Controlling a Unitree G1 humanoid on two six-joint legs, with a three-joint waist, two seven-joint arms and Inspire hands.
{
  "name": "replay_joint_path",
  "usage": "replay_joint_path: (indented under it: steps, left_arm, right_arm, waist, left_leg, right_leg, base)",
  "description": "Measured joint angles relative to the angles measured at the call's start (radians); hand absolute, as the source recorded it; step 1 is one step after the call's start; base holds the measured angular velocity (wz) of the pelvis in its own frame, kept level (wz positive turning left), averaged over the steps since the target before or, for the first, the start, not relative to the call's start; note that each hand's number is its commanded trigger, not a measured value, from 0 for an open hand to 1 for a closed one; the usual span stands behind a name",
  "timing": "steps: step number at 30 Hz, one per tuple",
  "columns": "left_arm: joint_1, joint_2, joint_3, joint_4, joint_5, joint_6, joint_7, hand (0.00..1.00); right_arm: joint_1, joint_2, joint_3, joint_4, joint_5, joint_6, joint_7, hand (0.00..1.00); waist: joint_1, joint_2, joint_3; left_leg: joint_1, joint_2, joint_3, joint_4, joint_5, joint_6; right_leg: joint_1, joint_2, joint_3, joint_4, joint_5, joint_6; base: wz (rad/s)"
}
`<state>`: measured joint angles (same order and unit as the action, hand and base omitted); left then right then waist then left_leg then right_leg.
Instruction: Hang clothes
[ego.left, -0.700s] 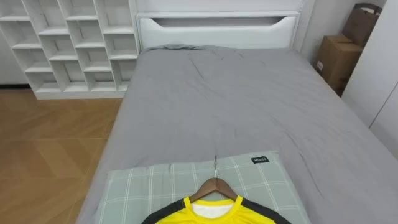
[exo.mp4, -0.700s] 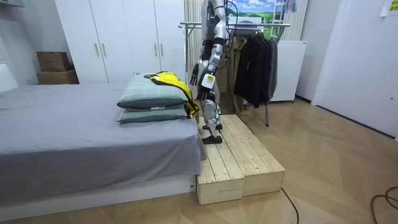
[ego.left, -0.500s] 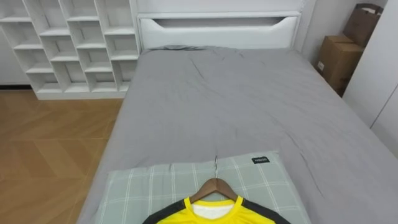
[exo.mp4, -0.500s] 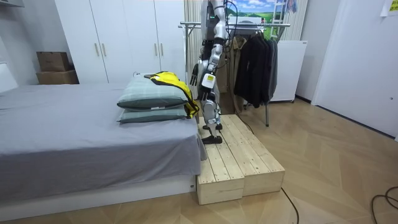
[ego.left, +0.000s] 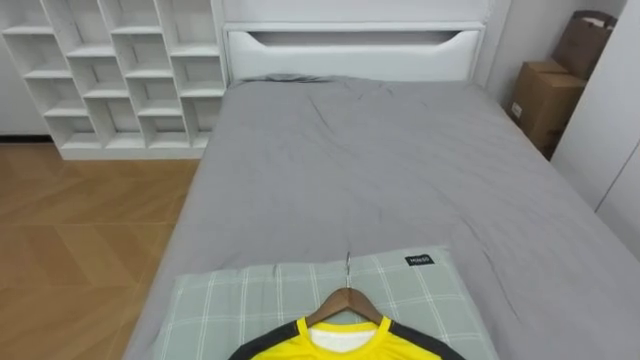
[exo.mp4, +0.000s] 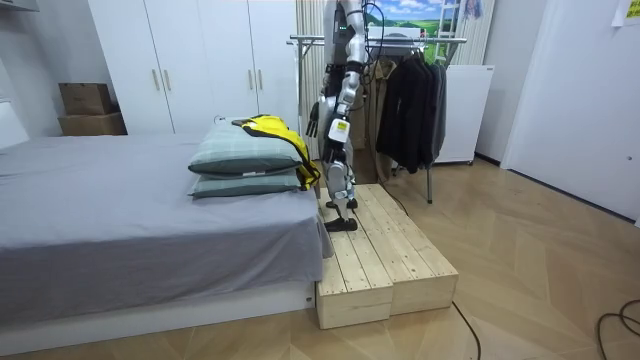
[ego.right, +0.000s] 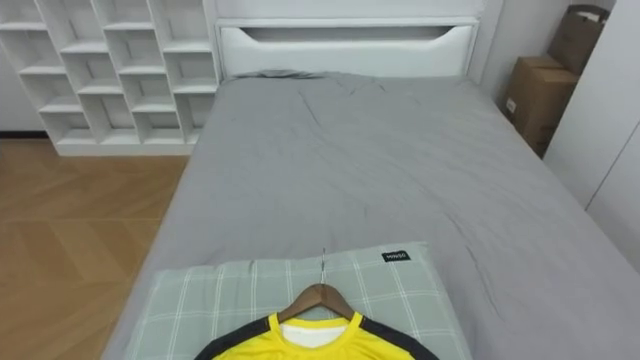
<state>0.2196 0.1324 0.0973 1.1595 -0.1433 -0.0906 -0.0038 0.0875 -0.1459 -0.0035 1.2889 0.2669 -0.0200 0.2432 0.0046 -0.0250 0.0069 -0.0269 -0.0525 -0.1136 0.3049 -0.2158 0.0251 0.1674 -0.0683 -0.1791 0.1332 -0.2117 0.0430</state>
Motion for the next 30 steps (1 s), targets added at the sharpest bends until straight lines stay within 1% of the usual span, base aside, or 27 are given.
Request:
replay_joint_path:
  steps: [2, 7, 10, 13, 14, 15, 16, 17, 18, 19, 20, 21, 22, 23, 26, 28, 29, 30]
  left_arm:
    - [0.002, -0.001, 0.017, 0.000, -0.002, 0.008, 0.001, 0.00]
    - [-0.003, -0.003, 0.029, -0.003, -0.004, 0.016, 0.026, 0.00]
    - [0.000, -0.008, 0.073, -0.019, 0.004, 0.016, 0.054, 0.00]
    - [-0.004, -0.008, 0.132, -0.032, 0.049, 0.014, 0.105, 0.00]
    - [-0.004, -0.008, 0.139, -0.042, 0.061, 0.015, 0.118, 0.00]
    - [-0.006, -0.006, 0.152, -0.069, 0.088, 0.015, 0.149, 0.00]
    - [-0.013, -0.002, 0.165, -0.090, 0.126, 0.015, 0.185, 0.00]
    - [-0.017, 0.002, 0.166, -0.096, 0.148, 0.014, 0.204, 0.00]
    - [-0.018, 0.003, 0.173, -0.125, 0.198, 0.013, 0.241, 0.00]
    - [-0.019, 0.003, 0.174, -0.168, 0.242, 0.011, 0.275, 0.00]
    - [-0.019, 0.004, 0.174, -0.223, 0.285, 0.011, 0.309, 0.00]
    - [-0.020, 0.004, 0.174, -0.254, 0.307, 0.011, 0.326, 0.00]
    - [-0.026, 0.005, 0.172, -0.304, 0.341, 0.005, 0.359, 0.00]
    - [-0.039, 0.010, 0.168, -0.321, 0.369, -0.008, 0.392, 0.00]
    - [-0.055, 0.014, 0.154, -0.364, 0.425, -0.011, 0.439, 0.00]
    - [-0.056, 0.013, 0.146, -0.460, 0.470, -0.011, 0.480, 0.00]
    - [-0.055, 0.019, 0.125, -0.501, 0.498, -0.012, 0.507, 0.00]
    - [-0.056, 0.021, 0.115, -0.521, 0.513, -0.012, 0.516, 0.00]
  right_arm:
    - [-0.002, 0.000, -0.001, 0.009, 0.002, 0.002, 0.002, 0.00]
    - [-0.015, 0.000, 0.002, 0.031, 0.012, 0.009, -0.001, 0.00]
    - [-0.011, 0.000, 0.001, 0.030, 0.011, 0.013, -0.001, 0.00]
    - [-0.006, -0.002, 0.000, 0.031, 0.009, 0.012, 0.000, 0.00]
    - [-0.006, -0.002, 0.000, 0.031, 0.008, 0.012, 0.000, 0.00]
    - [-0.008, -0.003, 0.000, 0.032, 0.005, 0.012, 0.000, 0.00]
    - [-0.009, -0.004, 0.000, 0.034, 0.001, 0.012, 0.000, 0.00]
    - [-0.009, -0.004, 0.000, 0.035, 0.000, 0.012, -0.001, 0.00]
    - [-0.009, -0.006, 0.002, 0.034, -0.001, 0.011, -0.001, 0.00]
    - [-0.008, -0.007, 0.002, 0.032, -0.002, 0.011, -0.004, 0.00]
    - [-0.008, -0.006, 0.002, 0.031, -0.002, 0.012, -0.012, 0.00]
    - [-0.008, -0.006, 0.002, 0.031, -0.003, 0.012, -0.014, 0.00]
    - [-0.009, -0.007, 0.002, 0.031, -0.006, 0.012, -0.017, 0.00]
    - [-0.011, -0.008, 0.002, 0.030, -0.006, 0.012, -0.022, 0.00]
    - [-0.012, -0.008, 0.003, 0.029, -0.006, 0.011, -0.024, 0.00]
    - [-0.011, -0.010, 0.004, 0.030, -0.005, 0.011, -0.028, 0.00]
    - [-0.012, -0.014, 0.005, 0.031, -0.005, 0.010, -0.031, 0.00]
    - [-0.013, -0.015, 0.005, 0.032, -0.001, 0.009, -0.031, 0.00]
  waist:
    - [0.001, -0.001, -0.0004]
    - [0.007, 0.000, -0.0019]
    - [0.010, 0.000, -0.0028]
    - [0.022, 0.001, -0.0018]
    - [0.021, 0.001, -0.0016]
    - [0.024, 0.002, -0.0014]
    - [0.025, 0.004, -0.0029]
    - [0.026, 0.003, -0.0022]
    - [0.029, 0.005, -0.0035]
    - [0.029, 0.013, -0.0062]
    - [0.027, 0.011, -0.0054]
    - [0.027, 0.010, -0.0054]
    - [0.027, 0.010, -0.0055]
    - [0.027, 0.012, -0.0062]
    - [0.026, 0.017, -0.0060]
    - [0.023, 0.018, -0.0057]
    - [0.021, 0.021, -0.0053]
    - [0.020, 0.023, -0.0050]
  left_leg:
    - [0.002, -0.001, -0.003, 0.000, 0.000, 0.000]
    - [0.003, -0.001, -0.003, 0.002, 0.000, 0.000]
    - [0.009, 0.000, -0.002, 0.001, 0.000, 0.000]
    - [0.019, -0.001, -0.003, 0.001, -0.001, -0.001]
    - [0.019, -0.001, -0.003, 0.003, -0.001, -0.001]
    - [0.017, -0.001, -0.005, 0.003, -0.001, -0.001]
    - [0.017, -0.001, -0.007, 0.004, 0.000, -0.001]
    - [0.018, -0.001, -0.008, 0.004, 0.000, -0.002]
    - [0.018, -0.002, -0.008, 0.003, 0.000, -0.002]
    - [0.018, -0.003, -0.011, 0.003, 0.000, -0.001]
    - [0.014, -0.007, -0.019, 0.004, 0.001, -0.002]
    - [0.013, -0.008, -0.022, 0.005, 0.001, -0.002]
    - [0.011, -0.009, -0.025, 0.006, 0.001, -0.002]
    - [0.012, -0.009, -0.025, 0.006, 0.001, -0.002]
    - [0.018, -0.009, -0.026, 0.002, 0.001, -0.002]
    - [0.021, -0.009, -0.029, -0.001, 0.001, -0.002]
    - [0.021, -0.009, -0.030, -0.002, 0.001, -0.002]
    - [0.021, -0.009, -0.030, -0.002, 0.001, -0.002]
  right_leg:
    - [0.005, 0.000, -0.004, -0.001, 0.000, -0.001]
    - [0.008, 0.000, -0.007, 0.000, -0.001, -0.001]
    - [0.012, -0.001, -0.007, 0.001, -0.001, -0.001]
    - [0.025, -0.001, -0.010, -0.001, -0.002, -0.002]
    - [0.025, -0.001, -0.010, 0.000, -0.003, -0.002]
    - [0.022, -0.001, -0.013, 0.000, -0.003, -0.002]
    - [0.024, -0.001, -0.017, 0.000, -0.003, -0.002]
    - [0.025, -0.001, -0.018, 0.000, -0.003, -0.002]
    - [0.026, -0.001, -0.016, 0.001, -0.003, -0.002]
    - [0.025, -0.001, -0.016, 0.001, -0.003, -0.002]
    - [0.024, -0.001, -0.020, 0.000, -0.003, -0.002]
    - [0.024, -0.001, -0.022, 0.000, -0.003, -0.002]
    - [0.024, -0.002, -0.024, 0.000, -0.003, -0.002]
    - [0.025, -0.002, -0.023, 0.000, -0.003, -0.002]
    - [0.024, -0.002, -0.018, 0.002, -0.003, -0.002]
    - [0.025, -0.001, -0.020, 0.004, -0.002, -0.004]
    - [0.025, -0.001, -0.021, 0.004, -0.001, -0.004]
    - [0.025, -0.001, -0.021, 0.004, 0.000, -0.005]
  base:
    - [0.05]
    - [0.01]
    - [0.00]
    - [0.01]
    - [0.06]
    - [0.07]
    - [0.07]
    - [0.00]
    - [0.00]
    - [0.04]
    - [0.09]
    - [0.11]
    - [0.05]
    - [0.00]
    - [0.00]
    - [0.02]
    - [0.00]
    - [0.00]
